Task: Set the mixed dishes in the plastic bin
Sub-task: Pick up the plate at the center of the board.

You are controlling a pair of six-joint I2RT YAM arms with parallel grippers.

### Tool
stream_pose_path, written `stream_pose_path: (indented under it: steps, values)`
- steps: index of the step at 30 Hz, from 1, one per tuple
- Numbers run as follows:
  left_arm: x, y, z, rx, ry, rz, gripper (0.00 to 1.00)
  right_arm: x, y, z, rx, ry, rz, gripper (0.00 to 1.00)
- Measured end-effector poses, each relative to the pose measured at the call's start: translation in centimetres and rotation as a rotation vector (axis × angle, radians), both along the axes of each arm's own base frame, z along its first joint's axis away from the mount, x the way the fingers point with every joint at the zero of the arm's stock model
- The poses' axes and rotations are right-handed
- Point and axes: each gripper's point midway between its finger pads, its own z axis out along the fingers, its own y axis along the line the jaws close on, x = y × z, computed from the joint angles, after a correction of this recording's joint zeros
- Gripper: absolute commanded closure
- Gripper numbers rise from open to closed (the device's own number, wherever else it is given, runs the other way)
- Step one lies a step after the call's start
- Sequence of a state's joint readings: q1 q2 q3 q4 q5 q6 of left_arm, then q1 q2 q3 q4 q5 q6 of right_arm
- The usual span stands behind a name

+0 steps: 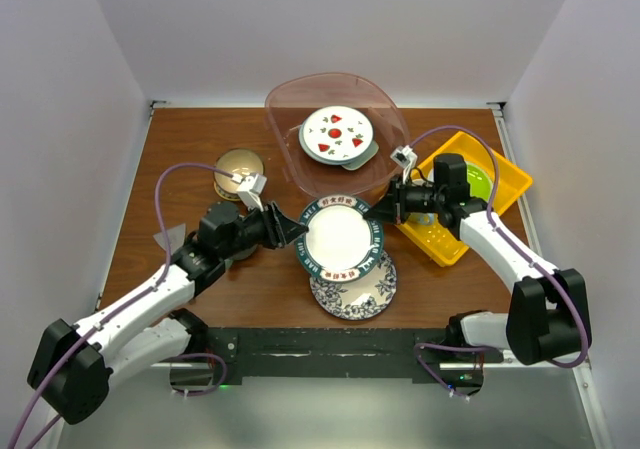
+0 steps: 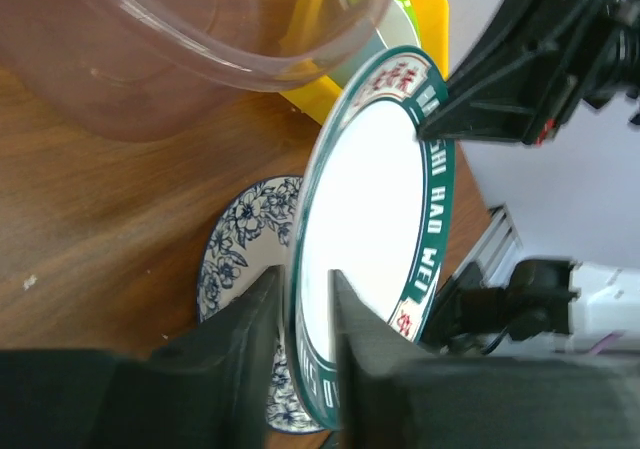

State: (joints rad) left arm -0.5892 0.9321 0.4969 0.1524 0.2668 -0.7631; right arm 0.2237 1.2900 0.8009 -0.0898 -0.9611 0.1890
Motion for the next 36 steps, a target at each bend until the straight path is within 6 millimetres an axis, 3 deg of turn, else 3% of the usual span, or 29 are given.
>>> stream_pose_path:
  steps: [1, 4, 16, 36]
  values:
    - [-0.2, -0.2, 0.2, -0.003, -0.008, -0.016, 0.33, -0.1, 0.1, 0.0, 0.0, -0.01, 0.012, 1.0]
    - [-0.5, -0.4, 0.3, 0.007, -0.034, -0.051, 0.2, -0.7, 0.3, 0.1, 0.007, -0.026, 0.054, 1.0]
    - [-1.4, 0.1, -0.5, 0.105, -0.107, -0.123, 0.01, -2.5, 0.6, 0.8, 0.04, -0.09, 0.192, 1.0]
    - [-2.0, 0.3, -0.1, 0.198, -0.235, -0.225, 0.0, -3.5, 0.8, 1.2, 0.065, -0.124, 0.26, 1.0]
